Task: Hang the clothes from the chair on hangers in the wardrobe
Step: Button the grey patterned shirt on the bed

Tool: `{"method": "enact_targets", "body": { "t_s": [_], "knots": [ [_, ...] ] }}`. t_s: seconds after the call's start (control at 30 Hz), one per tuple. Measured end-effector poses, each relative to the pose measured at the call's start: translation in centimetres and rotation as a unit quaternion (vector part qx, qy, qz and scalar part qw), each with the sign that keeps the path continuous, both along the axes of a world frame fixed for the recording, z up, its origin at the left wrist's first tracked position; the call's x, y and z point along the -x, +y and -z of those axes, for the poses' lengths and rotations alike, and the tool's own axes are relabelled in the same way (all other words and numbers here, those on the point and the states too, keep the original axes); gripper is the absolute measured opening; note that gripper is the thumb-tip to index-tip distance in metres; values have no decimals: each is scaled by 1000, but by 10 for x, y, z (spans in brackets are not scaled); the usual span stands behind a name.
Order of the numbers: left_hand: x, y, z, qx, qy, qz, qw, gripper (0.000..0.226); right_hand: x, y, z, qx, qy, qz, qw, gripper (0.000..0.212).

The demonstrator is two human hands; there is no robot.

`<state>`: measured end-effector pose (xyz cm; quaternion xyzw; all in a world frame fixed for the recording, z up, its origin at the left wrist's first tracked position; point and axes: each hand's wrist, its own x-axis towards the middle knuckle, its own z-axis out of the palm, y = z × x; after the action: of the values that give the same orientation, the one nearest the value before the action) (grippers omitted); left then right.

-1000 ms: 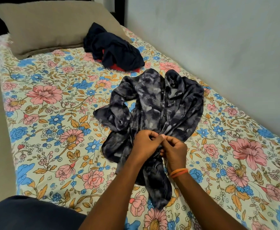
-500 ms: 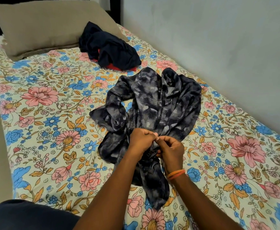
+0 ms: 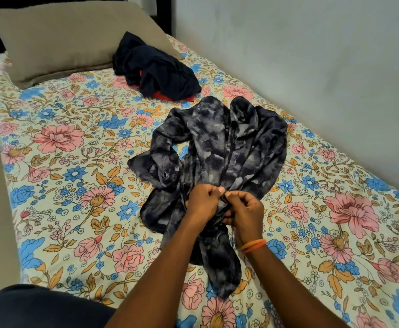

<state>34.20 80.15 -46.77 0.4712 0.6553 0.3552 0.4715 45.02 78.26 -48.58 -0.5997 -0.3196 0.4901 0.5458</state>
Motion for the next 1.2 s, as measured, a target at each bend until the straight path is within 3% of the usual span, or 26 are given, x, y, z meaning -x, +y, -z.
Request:
{"method": "enact_targets", "body": {
  "t_s": [0.1, 0.17, 0.23, 0.33, 0.4, 0.53, 0.67, 0.77, 0.83, 0.97, 1.2],
  "knots": [
    [-3, -10, -1, -83, 147, 27, 985, 25, -10, 15, -9, -47, -104, 85, 990, 6],
    [-7, -13, -8, -134, 277, 50, 950, 18, -18, 34, -16, -102, -213, 95, 967, 13],
    [-12, -13, -17, -160, 364, 106, 911, 18, -25, 55, -20, -103, -298, 37, 948, 30],
    [-15, -5, -27, -188, 415, 185, 871, 25, -32, 79, -17, -29, -385, -69, 920, 43],
    [-16, 1, -30, -189, 430, 200, 860, 32, -37, 84, -10, -23, -350, -73, 934, 37],
    [-19, 16, -35, -87, 457, 130, 876, 50, -49, 74, -2, -9, -98, -41, 994, 14],
    [-28, 32, -48, -23, 436, 91, 895, 46, -46, 75, 0, 9, -25, 5, 1000, 8],
    [-32, 41, -46, 16, 323, 33, 946, 35, -43, 79, 2, 15, -9, 19, 1000, 10],
    [-31, 45, -44, 37, 283, 7, 958, 26, -42, 79, 8, 5, -3, 27, 1000, 11],
    [-26, 46, -49, 48, 270, 21, 962, 25, -42, 78, 18, -16, -22, 63, 998, 16],
    [-5, 35, -41, 9, 347, 1, 938, 19, -27, 77, 31, -65, -144, 83, 984, 9]
  ]
}}
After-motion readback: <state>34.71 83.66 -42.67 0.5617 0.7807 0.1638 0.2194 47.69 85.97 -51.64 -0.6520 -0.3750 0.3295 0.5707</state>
